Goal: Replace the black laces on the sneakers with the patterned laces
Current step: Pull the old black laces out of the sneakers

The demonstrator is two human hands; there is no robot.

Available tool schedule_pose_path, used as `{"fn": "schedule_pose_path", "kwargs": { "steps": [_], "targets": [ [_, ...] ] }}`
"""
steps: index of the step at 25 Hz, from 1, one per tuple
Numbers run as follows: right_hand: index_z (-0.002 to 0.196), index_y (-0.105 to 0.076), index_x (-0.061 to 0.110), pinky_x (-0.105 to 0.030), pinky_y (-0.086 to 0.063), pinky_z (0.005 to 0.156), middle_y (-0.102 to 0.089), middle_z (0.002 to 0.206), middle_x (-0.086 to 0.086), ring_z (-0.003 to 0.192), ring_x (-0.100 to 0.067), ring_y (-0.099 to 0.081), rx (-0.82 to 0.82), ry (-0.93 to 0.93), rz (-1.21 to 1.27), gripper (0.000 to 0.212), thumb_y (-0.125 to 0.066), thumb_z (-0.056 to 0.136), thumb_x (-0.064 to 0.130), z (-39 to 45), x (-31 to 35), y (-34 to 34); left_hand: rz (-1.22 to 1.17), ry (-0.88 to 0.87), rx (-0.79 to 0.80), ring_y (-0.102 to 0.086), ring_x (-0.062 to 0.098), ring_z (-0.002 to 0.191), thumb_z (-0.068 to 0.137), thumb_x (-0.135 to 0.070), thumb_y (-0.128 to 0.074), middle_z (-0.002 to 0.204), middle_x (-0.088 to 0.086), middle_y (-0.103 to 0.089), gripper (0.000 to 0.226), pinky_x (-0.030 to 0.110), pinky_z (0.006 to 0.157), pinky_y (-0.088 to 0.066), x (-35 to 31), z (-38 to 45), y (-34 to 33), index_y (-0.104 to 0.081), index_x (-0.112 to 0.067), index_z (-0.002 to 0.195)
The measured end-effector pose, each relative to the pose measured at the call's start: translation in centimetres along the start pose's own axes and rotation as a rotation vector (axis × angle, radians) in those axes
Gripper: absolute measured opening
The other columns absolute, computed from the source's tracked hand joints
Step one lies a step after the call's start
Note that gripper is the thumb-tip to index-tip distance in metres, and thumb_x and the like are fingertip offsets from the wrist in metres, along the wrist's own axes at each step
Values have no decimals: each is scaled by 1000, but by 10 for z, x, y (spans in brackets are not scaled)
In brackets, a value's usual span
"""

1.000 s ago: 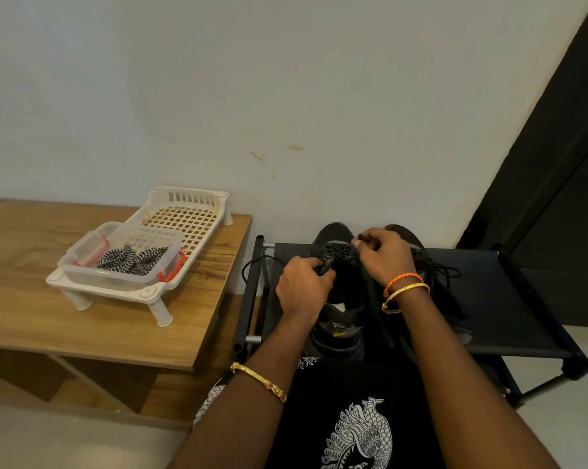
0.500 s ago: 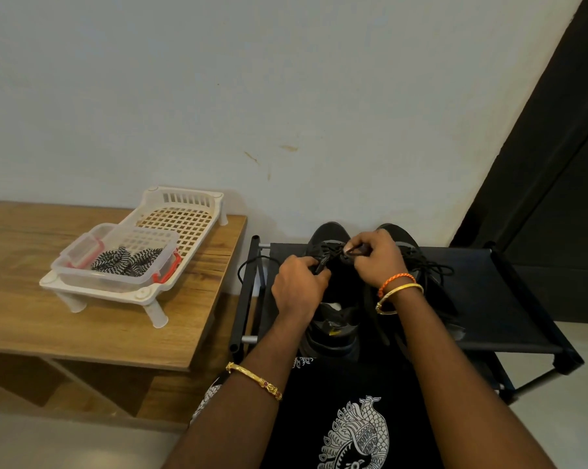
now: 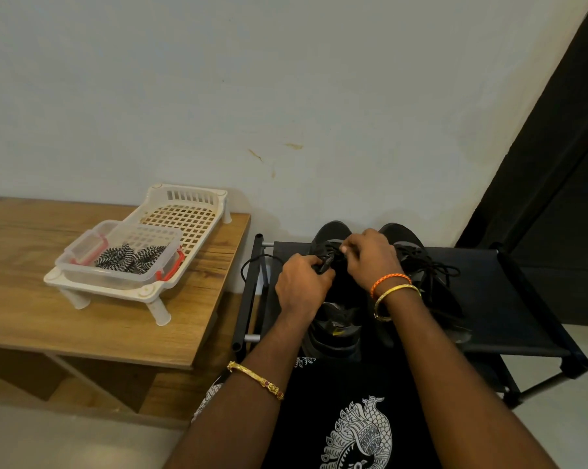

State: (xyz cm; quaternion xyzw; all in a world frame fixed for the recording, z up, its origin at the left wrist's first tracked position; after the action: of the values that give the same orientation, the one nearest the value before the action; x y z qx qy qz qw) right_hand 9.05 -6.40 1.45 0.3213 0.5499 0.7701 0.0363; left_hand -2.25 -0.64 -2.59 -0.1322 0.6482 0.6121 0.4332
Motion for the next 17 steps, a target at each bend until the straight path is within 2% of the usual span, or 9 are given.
{"fn": "schedule_pose_path", "kwargs": {
  "steps": [2, 4, 9, 12, 14, 17],
  "targets": [
    [105, -68, 16, -43, -37, 96, -54, 110, -10, 109, -29, -49, 107, 22, -164, 21, -52, 94, 23, 0, 8, -2, 8, -3, 9, -50, 10, 60, 84, -36, -66, 72, -4, -58, 21, 21, 43, -27, 0, 0, 1, -73, -21, 96],
    [104, -69, 19, -43, -32, 98, -54, 111, -8, 111, -27, -49, 128, 30, -204, 19, -56, 92, 26, -2, 11, -2, 17, -10, 8, -50, 10, 60, 84, -38, -66, 73, -3, -58, 22, 21, 43, -26, 0, 0, 2, -72, -19, 94],
    [87, -62, 16, -39, -33, 94, -49, 99, -5, 98, -26, -53, 86, -20, -35, 4, -59, 88, 18, -10, 6, 7, -3, 7, 11, -50, 10, 59, 83, -35, -67, 69, -6, -57, 19, 22, 43, -28, -3, 0, 2, -73, -20, 93],
    [78, -54, 17, -36, -43, 84, -45, 94, -4, 93, -28, -53, 95, -88, 99, 11, -58, 87, 12, -14, -2, 18, 2, 16, 5, -55, 13, 66, 82, -35, -67, 75, -4, -62, 19, 22, 44, -29, -4, -1, 3, -73, -22, 94],
    [78, -52, 14, -35, -45, 81, -50, 94, -6, 92, -28, -54, 124, -138, 148, 11, -56, 88, 10, -14, -8, 24, -6, 17, 7, -58, 13, 69, 82, -34, -68, 78, -4, -66, 19, 22, 46, -32, -5, -1, 4, -73, -22, 95],
    [85, -53, 10, -27, -37, 74, -54, 90, -7, 86, -23, -51, 201, -179, 176, 8, -52, 93, 13, -12, -11, 27, -16, 25, 12, -57, 10, 69, 83, -33, -67, 76, -7, -63, 17, 19, 48, -33, -7, -2, 5, -73, -22, 95]
  ]
}}
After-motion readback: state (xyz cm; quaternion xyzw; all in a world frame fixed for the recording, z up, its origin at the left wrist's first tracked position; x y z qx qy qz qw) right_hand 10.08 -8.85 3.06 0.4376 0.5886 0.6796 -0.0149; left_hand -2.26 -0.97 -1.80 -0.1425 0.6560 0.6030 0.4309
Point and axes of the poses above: each hand's wrist, its own z-axis towards the middle knuckle, its own y-axis out of the back of the hand, x = y × z, the point moved 1 cm from there along z, towards the middle knuckle
